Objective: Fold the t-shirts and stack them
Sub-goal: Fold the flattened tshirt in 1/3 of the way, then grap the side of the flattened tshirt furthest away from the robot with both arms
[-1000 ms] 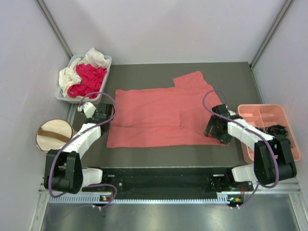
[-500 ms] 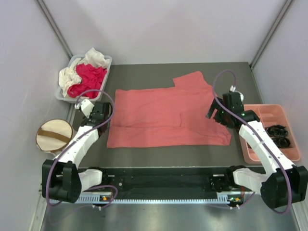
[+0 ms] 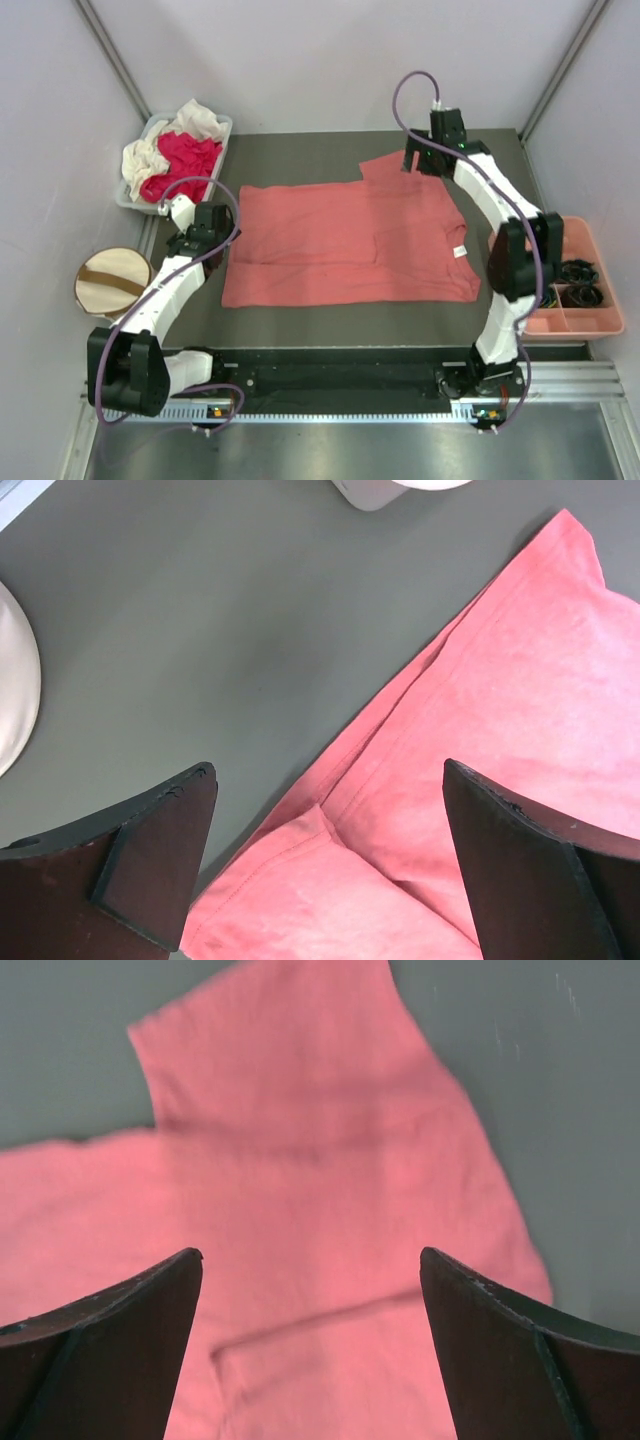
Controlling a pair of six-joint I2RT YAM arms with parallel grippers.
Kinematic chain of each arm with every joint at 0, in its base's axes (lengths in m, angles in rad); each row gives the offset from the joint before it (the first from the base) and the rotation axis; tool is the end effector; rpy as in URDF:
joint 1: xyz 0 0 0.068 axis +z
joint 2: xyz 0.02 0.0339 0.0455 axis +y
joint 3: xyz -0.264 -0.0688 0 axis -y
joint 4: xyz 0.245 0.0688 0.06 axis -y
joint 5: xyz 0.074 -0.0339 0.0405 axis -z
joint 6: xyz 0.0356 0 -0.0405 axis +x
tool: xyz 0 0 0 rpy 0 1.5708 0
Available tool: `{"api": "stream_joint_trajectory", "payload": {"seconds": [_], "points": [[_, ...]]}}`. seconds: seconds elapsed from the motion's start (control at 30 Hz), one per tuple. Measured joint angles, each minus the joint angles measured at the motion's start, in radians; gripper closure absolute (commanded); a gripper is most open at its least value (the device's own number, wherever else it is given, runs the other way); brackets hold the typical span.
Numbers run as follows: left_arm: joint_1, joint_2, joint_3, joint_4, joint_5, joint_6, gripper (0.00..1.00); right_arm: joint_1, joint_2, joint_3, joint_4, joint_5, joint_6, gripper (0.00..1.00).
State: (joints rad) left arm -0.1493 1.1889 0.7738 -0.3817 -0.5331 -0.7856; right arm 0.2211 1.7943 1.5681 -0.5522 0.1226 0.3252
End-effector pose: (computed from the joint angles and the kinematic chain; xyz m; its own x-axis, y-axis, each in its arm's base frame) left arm 0.2431 -0.0183 0.2397 -0.3421 -0.5645 -0.7512 -0.6579 0.7147 -0.2374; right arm 0.3996 0.0854 0.2977 -0.6915 0.1696 -0.7021 0.0931 0.9849 0.1461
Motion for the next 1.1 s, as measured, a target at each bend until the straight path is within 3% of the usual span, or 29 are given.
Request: {"api": "stream_joint_trajectory", "payload": {"seconds": [0.23,0.37,0.87,1.1], "points": [[0.0,0.0,0.0,0.001,0.005,0.011,0.01,-0.071,0.446,0.555,-0.019,-0.107,-0.078,0.1],[0.0,0.0,-0.007,0.004,0.006,0.018,0.01,-0.108,0.637,0.782,-0.018,-0.157,-0.125,0.08],[0.0,0.021,-0.034,0.006,0.012,0.022,0.01,-0.13,0.815,0.851,0.057,-0.236,-0.165,0.06],[0.0,0.02,-0.042,0.007,0.007,0.022,0.01,-0.13,0.852,0.863,0.116,-0.263,-0.161,0.12]]}}
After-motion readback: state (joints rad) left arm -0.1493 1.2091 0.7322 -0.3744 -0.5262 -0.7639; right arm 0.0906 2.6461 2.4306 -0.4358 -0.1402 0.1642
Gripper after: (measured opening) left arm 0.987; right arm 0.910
